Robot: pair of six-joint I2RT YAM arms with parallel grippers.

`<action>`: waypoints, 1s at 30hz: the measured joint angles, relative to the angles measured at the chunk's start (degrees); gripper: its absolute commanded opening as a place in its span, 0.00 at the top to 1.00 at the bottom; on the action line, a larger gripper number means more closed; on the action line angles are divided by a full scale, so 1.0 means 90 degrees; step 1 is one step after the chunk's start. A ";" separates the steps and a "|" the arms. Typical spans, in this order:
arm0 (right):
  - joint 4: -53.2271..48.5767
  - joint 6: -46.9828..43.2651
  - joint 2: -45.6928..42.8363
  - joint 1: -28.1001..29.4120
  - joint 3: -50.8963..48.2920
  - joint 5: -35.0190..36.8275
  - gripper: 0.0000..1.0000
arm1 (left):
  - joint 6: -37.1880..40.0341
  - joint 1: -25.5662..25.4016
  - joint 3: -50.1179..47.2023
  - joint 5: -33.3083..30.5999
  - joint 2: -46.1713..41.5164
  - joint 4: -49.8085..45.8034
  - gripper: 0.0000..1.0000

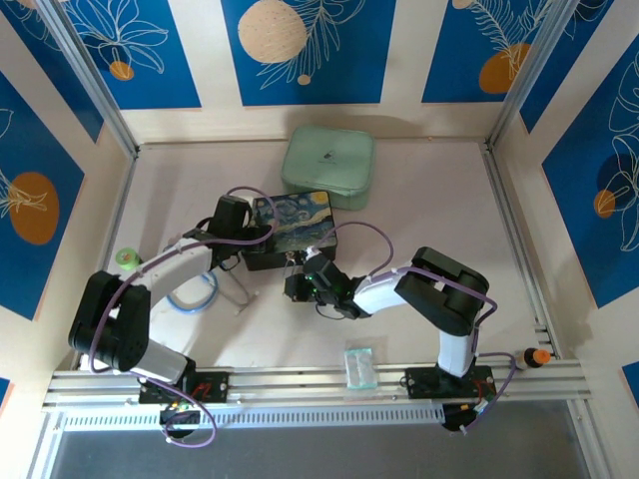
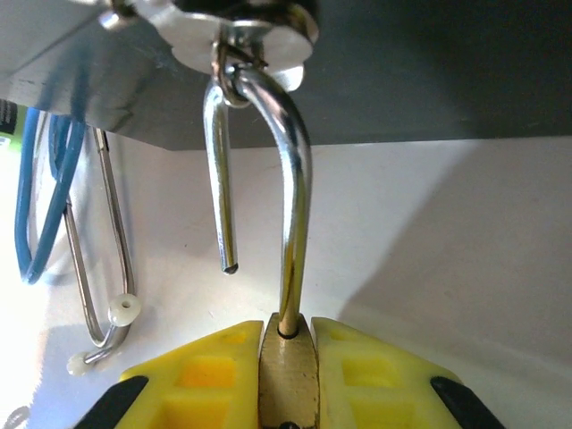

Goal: Unlock the padlock with the key

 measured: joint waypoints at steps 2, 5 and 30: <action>0.0197 0.0182 0.0002 -0.0017 -0.0097 -0.0005 0.84 | 0.0175 -0.0024 0.0061 -0.0138 0.0000 -0.0051 0.05; 0.0391 0.0425 0.0019 -0.0024 -0.0170 0.0000 0.84 | 0.0544 -0.0078 0.0270 -0.0505 -0.0005 -0.0270 0.01; 0.1508 0.1695 0.0386 -0.0119 -0.0340 -0.0124 0.83 | 0.4306 -0.2072 0.0517 -0.2062 0.0175 -0.0323 0.07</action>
